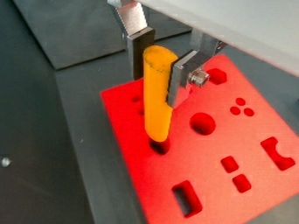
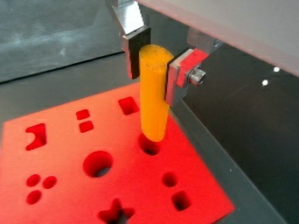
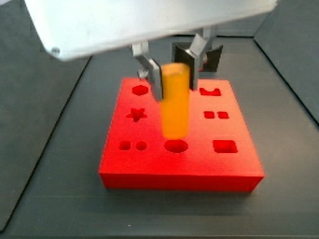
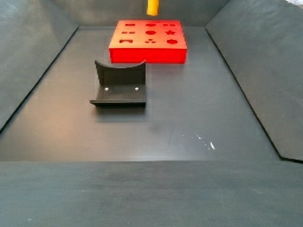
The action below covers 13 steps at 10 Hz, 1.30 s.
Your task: Insert the oval object.
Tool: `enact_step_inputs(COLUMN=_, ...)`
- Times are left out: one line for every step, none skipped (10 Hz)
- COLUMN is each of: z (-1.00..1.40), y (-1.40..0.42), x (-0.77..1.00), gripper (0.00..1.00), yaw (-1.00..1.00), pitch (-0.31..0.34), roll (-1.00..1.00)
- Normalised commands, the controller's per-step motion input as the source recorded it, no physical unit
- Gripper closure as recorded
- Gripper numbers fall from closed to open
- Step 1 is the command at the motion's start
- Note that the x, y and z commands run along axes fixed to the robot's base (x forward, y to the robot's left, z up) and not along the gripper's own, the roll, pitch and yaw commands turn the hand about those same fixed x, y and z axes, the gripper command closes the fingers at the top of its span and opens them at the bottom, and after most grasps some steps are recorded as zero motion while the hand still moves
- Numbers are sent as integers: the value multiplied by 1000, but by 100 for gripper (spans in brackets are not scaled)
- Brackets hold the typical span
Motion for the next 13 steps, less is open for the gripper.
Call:
enact_step_inputs(z=-186, y=-174, x=320, gripper=100, yaw=0, pitch=114, roll=277)
enact_step_inputs(z=-209, y=-83, x=331, gripper=100, yaw=-11, pitch=110, roll=244)
enact_step_inputs(z=-220, y=-51, x=294, gripper=100, yaw=-40, pitch=120, roll=259)
enact_step_inputs(z=-229, y=-63, x=157, gripper=100, yaw=-103, pitch=123, roll=260)
enact_step_inputs(z=-197, y=-60, x=69, gripper=100, yaw=-114, pitch=110, roll=239)
enact_step_inputs(z=-186, y=-17, x=0, gripper=100, yaw=-37, pitch=64, roll=177)
enact_step_inputs(z=-169, y=0, x=-151, gripper=100, yaw=0, pitch=0, roll=73)
enact_step_inputs(z=-146, y=0, x=-234, gripper=100, yaw=0, pitch=0, roll=23)
enact_step_inputs(z=-131, y=0, x=-143, gripper=100, yaw=0, pitch=0, roll=30)
enact_step_inputs(z=-109, y=0, x=-37, gripper=100, yaw=0, pitch=0, roll=71)
enact_step_inputs(z=-86, y=0, x=186, gripper=100, yaw=0, pitch=0, roll=81)
enact_step_inputs(z=-134, y=0, x=289, gripper=100, yaw=-29, pitch=6, roll=121)
enact_step_inputs(z=-157, y=0, x=49, gripper=100, yaw=-9, pitch=14, roll=154)
